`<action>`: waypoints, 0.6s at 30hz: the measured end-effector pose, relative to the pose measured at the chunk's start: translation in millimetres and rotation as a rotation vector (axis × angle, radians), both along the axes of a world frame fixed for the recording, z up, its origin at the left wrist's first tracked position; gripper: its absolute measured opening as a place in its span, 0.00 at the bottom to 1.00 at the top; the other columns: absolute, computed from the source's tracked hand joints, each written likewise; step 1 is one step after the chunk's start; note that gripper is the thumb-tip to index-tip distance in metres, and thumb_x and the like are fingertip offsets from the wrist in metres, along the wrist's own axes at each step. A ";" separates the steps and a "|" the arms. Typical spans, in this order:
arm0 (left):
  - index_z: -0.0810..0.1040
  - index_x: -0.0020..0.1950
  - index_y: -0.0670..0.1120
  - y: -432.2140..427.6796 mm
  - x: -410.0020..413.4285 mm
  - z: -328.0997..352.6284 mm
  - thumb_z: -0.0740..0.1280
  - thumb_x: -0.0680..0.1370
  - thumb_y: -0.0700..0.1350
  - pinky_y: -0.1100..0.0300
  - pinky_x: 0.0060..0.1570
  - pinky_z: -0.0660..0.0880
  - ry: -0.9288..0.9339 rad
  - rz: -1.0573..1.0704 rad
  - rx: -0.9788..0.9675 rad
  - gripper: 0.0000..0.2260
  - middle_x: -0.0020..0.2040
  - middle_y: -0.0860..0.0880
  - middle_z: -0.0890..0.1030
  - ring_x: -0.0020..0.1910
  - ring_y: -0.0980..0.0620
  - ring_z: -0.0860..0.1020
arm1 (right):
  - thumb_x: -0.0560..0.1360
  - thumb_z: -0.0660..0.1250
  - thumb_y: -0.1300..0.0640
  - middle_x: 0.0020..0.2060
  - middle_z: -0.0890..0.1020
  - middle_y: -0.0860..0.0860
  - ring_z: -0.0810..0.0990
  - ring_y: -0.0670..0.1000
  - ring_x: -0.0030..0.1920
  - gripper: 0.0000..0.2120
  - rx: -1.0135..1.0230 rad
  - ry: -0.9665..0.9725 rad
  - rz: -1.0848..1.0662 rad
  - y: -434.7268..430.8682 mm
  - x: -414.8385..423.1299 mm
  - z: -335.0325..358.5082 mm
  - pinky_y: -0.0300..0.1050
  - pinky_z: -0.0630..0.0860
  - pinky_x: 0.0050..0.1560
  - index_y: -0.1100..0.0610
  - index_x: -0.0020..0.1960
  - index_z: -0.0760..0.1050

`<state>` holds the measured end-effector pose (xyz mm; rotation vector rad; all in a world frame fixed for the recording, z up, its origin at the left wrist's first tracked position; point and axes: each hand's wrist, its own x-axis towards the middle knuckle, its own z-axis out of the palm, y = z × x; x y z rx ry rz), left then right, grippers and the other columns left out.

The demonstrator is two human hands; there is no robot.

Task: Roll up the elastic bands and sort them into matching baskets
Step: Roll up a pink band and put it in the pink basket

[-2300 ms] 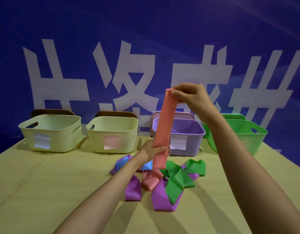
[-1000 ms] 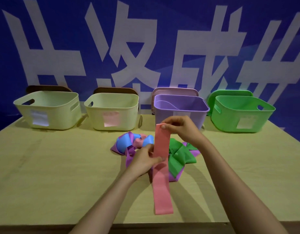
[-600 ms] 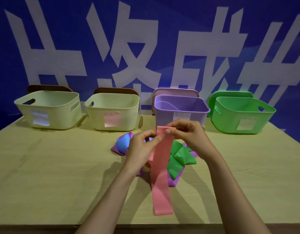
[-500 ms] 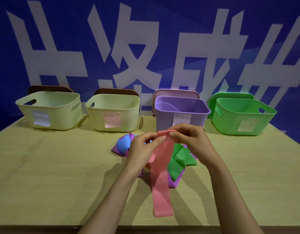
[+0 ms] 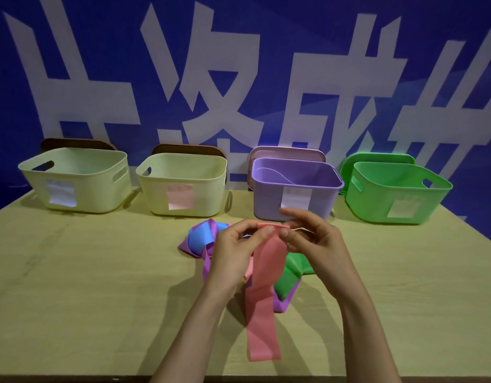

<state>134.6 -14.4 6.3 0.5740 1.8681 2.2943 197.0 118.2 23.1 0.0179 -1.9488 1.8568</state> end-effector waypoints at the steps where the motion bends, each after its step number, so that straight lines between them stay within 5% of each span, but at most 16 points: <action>1: 0.83 0.42 0.48 -0.9 0.3 0.5 0.71 0.73 0.38 0.60 0.44 0.76 0.004 -0.003 -0.007 0.05 0.39 0.51 0.84 0.41 0.55 0.79 | 0.73 0.68 0.68 0.39 0.83 0.48 0.80 0.43 0.39 0.12 0.014 0.002 0.000 0.3 0.3 -0.2 0.37 0.77 0.40 0.54 0.50 0.81; 7: 0.83 0.45 0.45 -4.6 2.7 6.6 0.71 0.73 0.39 0.61 0.47 0.77 -0.074 -0.097 0.021 0.04 0.41 0.49 0.84 0.44 0.53 0.81 | 0.72 0.68 0.71 0.40 0.85 0.52 0.82 0.44 0.40 0.14 0.096 0.092 -0.115 -3.5 -4.3 -5.3 0.37 0.77 0.42 0.54 0.42 0.83; 10: 0.83 0.43 0.46 -4.6 2.1 9.0 0.71 0.71 0.45 0.62 0.43 0.78 -0.156 -0.078 0.062 0.04 0.40 0.49 0.84 0.42 0.52 0.81 | 0.72 0.68 0.71 0.40 0.84 0.51 0.81 0.44 0.40 0.14 0.177 0.115 -0.136 -4.5 -6.1 -6.5 0.36 0.76 0.43 0.53 0.42 0.83; 15: 0.83 0.44 0.45 -5.0 2.0 7.3 0.70 0.74 0.40 0.62 0.43 0.79 -0.152 -0.040 0.053 0.03 0.40 0.48 0.85 0.42 0.52 0.81 | 0.73 0.69 0.69 0.41 0.85 0.49 0.81 0.43 0.42 0.10 0.166 0.057 -0.116 -5.1 -5.9 -7.1 0.35 0.76 0.44 0.55 0.46 0.82; 18: 0.83 0.43 0.46 -5.1 2.5 6.9 0.70 0.74 0.39 0.63 0.43 0.79 -0.110 -0.015 0.021 0.03 0.38 0.50 0.85 0.41 0.54 0.81 | 0.72 0.71 0.60 0.43 0.84 0.50 0.82 0.44 0.43 0.08 0.079 -0.028 -0.057 -5.6 -4.3 -4.5 0.39 0.79 0.46 0.56 0.51 0.81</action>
